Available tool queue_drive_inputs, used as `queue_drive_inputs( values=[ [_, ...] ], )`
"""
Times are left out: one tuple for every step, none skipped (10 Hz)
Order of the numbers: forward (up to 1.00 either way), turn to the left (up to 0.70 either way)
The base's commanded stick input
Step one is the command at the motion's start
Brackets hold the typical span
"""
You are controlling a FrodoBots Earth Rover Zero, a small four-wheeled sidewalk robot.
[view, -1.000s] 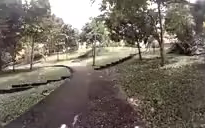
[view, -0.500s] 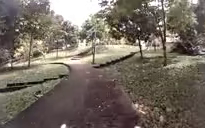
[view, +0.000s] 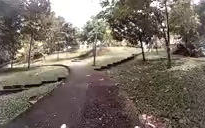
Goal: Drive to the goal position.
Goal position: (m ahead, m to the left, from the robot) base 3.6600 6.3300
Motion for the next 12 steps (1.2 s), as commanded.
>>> queue_drive_inputs(
  values=[
    [0.50,0.47],
    [0.50,0.05],
    [0.50,0.00],
    [0.50,0.27],
    [0.50,0.50],
    [0.50,0.03],
    [0.50,0.00],
    [0.50,0.47],
    [0.50,0.21],
    [0.50,0.00],
    [0.50,0.00],
    [0.50,0.00]
  ],
)
